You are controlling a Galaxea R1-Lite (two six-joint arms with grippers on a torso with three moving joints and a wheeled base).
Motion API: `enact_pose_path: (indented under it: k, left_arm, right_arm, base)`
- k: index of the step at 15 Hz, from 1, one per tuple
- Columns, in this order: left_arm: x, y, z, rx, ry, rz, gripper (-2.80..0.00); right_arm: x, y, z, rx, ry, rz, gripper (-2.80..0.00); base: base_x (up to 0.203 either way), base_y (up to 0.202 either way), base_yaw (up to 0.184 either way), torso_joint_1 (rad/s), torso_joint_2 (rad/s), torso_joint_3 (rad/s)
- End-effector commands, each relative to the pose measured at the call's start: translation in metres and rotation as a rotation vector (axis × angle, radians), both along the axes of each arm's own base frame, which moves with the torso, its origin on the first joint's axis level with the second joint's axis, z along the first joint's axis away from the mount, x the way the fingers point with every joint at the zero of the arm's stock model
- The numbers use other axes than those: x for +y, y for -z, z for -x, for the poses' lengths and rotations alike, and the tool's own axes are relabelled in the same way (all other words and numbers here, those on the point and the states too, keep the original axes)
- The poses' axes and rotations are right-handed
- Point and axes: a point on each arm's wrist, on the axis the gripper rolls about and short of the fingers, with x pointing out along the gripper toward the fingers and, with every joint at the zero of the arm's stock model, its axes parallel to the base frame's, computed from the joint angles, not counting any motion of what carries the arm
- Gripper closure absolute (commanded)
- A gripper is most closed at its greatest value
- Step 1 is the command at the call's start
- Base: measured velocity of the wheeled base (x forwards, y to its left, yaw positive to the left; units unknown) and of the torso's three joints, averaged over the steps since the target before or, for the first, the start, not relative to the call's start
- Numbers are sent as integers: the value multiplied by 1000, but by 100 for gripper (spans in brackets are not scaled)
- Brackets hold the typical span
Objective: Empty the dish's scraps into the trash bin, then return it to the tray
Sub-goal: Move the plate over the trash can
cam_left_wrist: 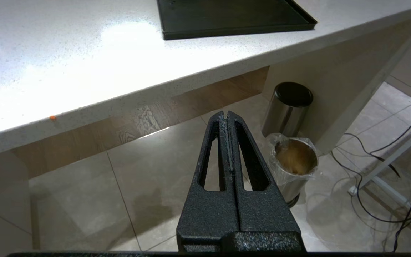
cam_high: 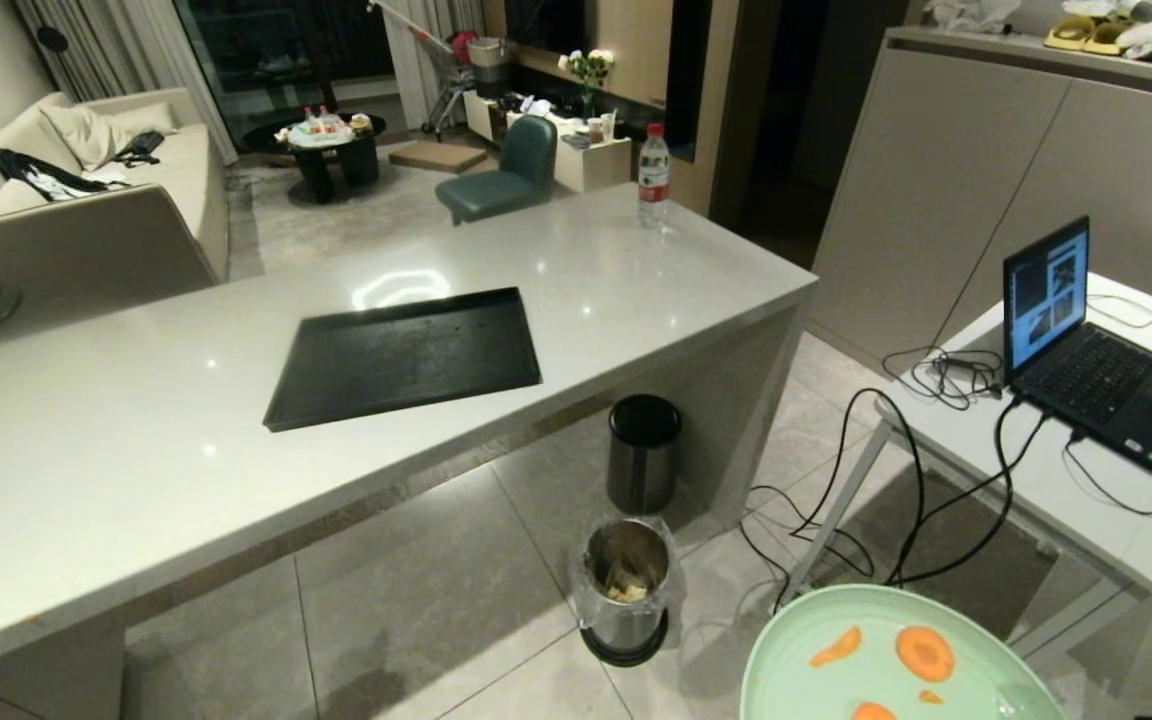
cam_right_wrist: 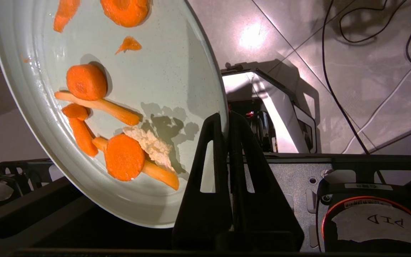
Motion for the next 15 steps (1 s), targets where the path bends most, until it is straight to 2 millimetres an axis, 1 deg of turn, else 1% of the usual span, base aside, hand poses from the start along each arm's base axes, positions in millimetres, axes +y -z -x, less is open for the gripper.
enact_pose_path:
  k: [1, 9, 15]
  left_arm:
    - [0, 0, 0, 2, 0, 1, 0]
    - [0, 0, 0, 2, 0, 1, 0]
    - [0, 0, 0, 2, -1, 1, 0]
  right_arm:
    - [0, 1, 0, 3, 3, -2, 0]
    - [-1, 0, 1, -8, 4, -1, 0]
    - [-2, -1, 3, -17, 5, -5, 0]
  base:
    - [0, 0, 0, -120, 324, 188]
    - [0, 0, 0, -136, 360, 219]
    - [0, 0, 0, -184, 532, 345]
